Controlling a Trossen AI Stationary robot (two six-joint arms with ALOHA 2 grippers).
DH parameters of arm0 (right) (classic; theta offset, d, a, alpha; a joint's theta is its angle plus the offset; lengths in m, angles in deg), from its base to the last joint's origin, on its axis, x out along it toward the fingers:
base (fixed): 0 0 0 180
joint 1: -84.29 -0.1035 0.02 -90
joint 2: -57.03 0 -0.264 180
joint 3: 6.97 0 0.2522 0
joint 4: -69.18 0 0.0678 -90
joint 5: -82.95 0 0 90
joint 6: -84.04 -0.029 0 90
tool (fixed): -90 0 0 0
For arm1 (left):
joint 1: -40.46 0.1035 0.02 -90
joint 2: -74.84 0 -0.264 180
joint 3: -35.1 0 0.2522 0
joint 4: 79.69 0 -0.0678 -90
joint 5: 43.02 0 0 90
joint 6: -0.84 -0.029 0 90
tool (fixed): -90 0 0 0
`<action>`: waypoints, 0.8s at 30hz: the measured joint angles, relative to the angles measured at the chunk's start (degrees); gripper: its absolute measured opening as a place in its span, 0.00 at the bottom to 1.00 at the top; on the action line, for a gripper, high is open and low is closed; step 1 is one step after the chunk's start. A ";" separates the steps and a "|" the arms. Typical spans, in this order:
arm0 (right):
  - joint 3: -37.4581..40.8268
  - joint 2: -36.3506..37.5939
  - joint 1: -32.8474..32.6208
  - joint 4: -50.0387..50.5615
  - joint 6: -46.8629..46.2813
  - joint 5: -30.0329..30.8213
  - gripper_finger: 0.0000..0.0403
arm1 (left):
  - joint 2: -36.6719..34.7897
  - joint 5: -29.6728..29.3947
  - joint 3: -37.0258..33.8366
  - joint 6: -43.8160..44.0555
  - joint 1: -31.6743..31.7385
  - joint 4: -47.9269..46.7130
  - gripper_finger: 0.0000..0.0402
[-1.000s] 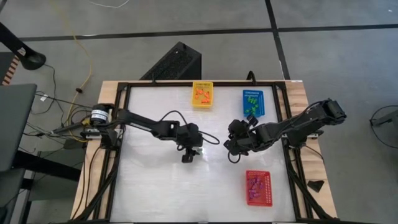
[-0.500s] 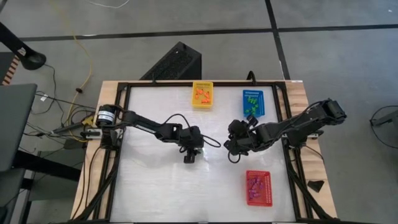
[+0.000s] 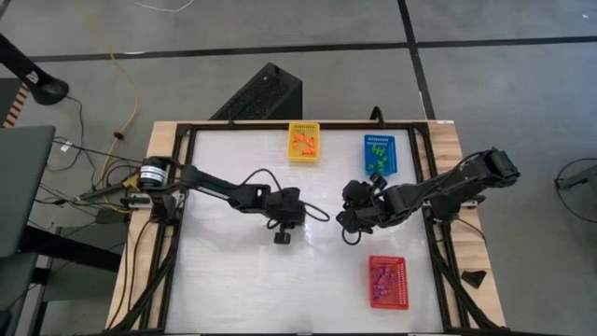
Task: Sort Halloween decoration
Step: Put the green skeleton toy into the blue bin
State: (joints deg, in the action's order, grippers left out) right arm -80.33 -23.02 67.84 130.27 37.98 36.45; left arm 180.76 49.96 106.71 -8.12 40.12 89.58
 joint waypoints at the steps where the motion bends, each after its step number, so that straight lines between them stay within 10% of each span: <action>1: 0.00 0.00 0.00 0.29 0.00 0.00 0.43 | -0.37 0.00 0.00 -0.40 0.47 1.42 0.04; 9: 0.00 0.17 -1.88 2.51 -0.02 0.90 0.43 | 4.55 5.18 5.15 2.94 9.23 20.33 0.04; 24: 0.23 1.47 -5.50 15.57 -8.89 7.22 0.43 | 39.52 15.01 56.75 8.55 14.90 18.38 0.03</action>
State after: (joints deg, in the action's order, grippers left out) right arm -80.09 -21.55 62.34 145.84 29.09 43.67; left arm 220.29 64.97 163.46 0.43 55.02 107.96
